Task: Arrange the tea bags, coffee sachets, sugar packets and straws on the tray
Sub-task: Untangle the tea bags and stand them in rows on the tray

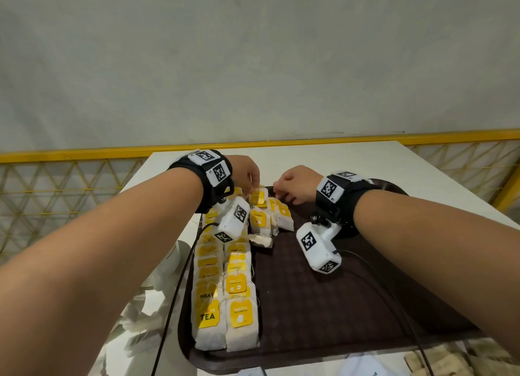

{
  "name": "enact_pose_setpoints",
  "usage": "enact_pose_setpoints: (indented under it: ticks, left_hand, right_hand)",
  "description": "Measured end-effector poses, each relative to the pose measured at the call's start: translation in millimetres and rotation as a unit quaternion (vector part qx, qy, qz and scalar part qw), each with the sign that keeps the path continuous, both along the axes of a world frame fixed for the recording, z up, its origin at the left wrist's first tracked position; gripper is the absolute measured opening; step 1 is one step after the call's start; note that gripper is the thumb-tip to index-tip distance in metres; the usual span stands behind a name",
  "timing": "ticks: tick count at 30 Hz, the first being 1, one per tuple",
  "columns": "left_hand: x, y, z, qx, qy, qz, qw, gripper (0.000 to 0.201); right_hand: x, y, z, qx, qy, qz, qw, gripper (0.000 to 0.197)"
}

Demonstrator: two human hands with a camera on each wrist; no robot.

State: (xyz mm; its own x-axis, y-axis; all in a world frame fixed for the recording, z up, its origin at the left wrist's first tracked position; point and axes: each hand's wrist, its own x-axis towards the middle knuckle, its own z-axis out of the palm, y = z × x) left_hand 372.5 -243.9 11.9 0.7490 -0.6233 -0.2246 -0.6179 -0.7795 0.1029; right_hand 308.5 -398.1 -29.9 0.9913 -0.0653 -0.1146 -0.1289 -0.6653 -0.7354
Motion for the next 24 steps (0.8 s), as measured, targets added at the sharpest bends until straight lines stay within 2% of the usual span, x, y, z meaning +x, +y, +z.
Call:
enact_pose_setpoints:
  ticks: [2,5,9,13,17,24]
  left_hand:
    - [1.3,4.4,4.4,0.001,0.013,-0.006,1.000,0.011]
    - [5.0,10.7,12.4,-0.016,-0.008,0.022,1.000,0.021]
    - [10.5,13.5,7.5,-0.043,-0.040,0.069,0.996,0.022]
    - [15.0,5.4,-7.6,-0.015,-0.046,0.107,0.993,0.028]
    - [18.8,-1.1,-12.4,0.025,-0.038,0.126,0.991,0.040]
    - [20.4,0.2,-9.3,-0.017,-0.011,0.148,0.989,0.037]
  right_hand:
    - [4.0,2.6,-2.6,-0.007,-0.007,-0.007,1.000,0.014]
    - [8.5,8.5,-4.1,-0.035,-0.014,0.002,0.999,0.007]
    - [13.6,15.4,-4.2,-0.042,-0.023,-0.002,0.999,0.020]
    - [13.7,20.7,-1.9,-0.037,-0.032,0.003,0.999,0.008]
    - [14.7,20.5,-1.5,-0.040,-0.028,0.008,0.999,0.011]
    - [15.2,22.6,-4.0,-0.030,-0.028,0.000,0.999,0.009]
